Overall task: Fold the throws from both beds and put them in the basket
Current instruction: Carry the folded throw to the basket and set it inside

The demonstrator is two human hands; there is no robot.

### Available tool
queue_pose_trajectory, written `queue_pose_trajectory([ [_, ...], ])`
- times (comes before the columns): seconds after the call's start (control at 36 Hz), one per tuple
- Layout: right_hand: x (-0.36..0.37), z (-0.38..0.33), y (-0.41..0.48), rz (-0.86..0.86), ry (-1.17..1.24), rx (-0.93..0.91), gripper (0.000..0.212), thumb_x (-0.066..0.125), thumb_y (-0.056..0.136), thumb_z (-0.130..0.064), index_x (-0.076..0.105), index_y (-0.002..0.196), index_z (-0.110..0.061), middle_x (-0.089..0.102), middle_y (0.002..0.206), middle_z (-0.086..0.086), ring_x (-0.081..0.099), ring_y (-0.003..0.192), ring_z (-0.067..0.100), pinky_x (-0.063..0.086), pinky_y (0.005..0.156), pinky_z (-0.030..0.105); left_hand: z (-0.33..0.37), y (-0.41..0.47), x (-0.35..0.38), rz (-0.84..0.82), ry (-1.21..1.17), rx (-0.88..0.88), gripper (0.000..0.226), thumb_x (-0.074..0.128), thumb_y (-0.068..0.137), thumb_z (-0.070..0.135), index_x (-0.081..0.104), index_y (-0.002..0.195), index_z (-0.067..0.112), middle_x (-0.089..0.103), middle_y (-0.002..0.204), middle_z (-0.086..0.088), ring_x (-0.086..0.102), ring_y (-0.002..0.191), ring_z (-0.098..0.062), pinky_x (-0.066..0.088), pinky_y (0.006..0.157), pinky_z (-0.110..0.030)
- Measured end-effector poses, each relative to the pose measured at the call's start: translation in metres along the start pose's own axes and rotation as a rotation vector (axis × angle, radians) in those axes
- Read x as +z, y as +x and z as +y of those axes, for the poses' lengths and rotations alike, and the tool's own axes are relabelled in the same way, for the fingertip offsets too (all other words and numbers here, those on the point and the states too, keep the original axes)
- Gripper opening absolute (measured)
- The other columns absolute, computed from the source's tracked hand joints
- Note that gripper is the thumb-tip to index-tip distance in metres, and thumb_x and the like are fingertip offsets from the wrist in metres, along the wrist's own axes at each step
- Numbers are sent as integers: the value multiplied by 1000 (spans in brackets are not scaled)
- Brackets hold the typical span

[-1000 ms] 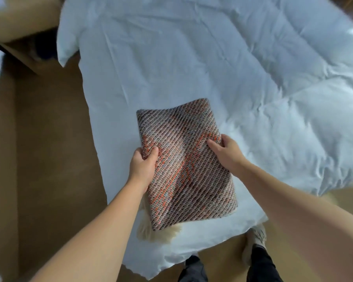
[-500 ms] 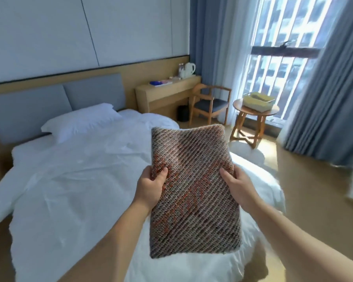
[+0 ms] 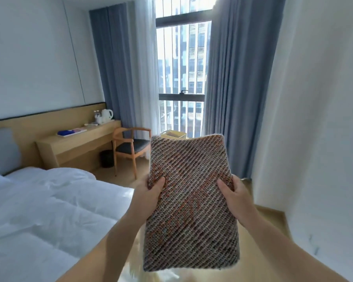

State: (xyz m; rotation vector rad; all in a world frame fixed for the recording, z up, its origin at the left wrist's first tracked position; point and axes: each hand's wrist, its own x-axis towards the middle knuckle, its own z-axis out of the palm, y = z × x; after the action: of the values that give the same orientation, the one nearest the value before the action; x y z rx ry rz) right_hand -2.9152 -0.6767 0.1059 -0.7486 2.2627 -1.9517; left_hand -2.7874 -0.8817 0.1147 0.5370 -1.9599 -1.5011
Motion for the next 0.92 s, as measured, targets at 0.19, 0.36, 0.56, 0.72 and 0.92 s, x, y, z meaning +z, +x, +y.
queue_pose_trajectory([
  [0.19, -68, 28, 48, 99, -109, 28, 17, 53, 95, -38, 50, 111, -36, 58, 100, -22, 54, 90, -7, 42, 76, 20, 5, 47, 87, -90, -54, 1, 28, 63, 89, 37, 56, 113, 25, 69, 103, 8, 65, 93, -10, 50, 81, -24],
  [0.36, -87, 55, 98, 140, -123, 56, 18, 53, 96, -37, 51, 113, -33, 61, 104, -13, 59, 94, 3, 46, 80, 25, -12, 99, 136, -133, -96, 4, 25, 64, 88, 37, 54, 110, 30, 68, 100, 12, 65, 93, -9, 52, 81, -28],
  [0.56, -78, 94, 173, 199, -180, 111, 30, 53, 94, -41, 51, 121, -27, 61, 108, -9, 59, 98, 11, 46, 91, 32, -48, 189, 173, -242, -189, -29, 21, 66, 88, 33, 55, 106, 32, 70, 102, 7, 68, 91, -9, 56, 77, -27],
  [0.72, -69, 115, 236, 238, -202, 169, 43, 54, 94, -40, 50, 131, -20, 61, 118, -4, 59, 107, 16, 45, 98, 36, -69, 261, 198, -342, -248, -98, 33, 67, 88, 28, 55, 117, 16, 72, 104, -2, 70, 93, -18, 57, 80, -36],
  [0.92, -73, 143, 303, 249, -191, 200, 42, 55, 94, -40, 50, 131, -20, 61, 117, -5, 58, 106, 15, 44, 95, 32, -88, 333, 238, -374, -228, -98, 34, 68, 86, 33, 54, 115, 22, 70, 108, -4, 67, 99, -23, 55, 88, -46],
])
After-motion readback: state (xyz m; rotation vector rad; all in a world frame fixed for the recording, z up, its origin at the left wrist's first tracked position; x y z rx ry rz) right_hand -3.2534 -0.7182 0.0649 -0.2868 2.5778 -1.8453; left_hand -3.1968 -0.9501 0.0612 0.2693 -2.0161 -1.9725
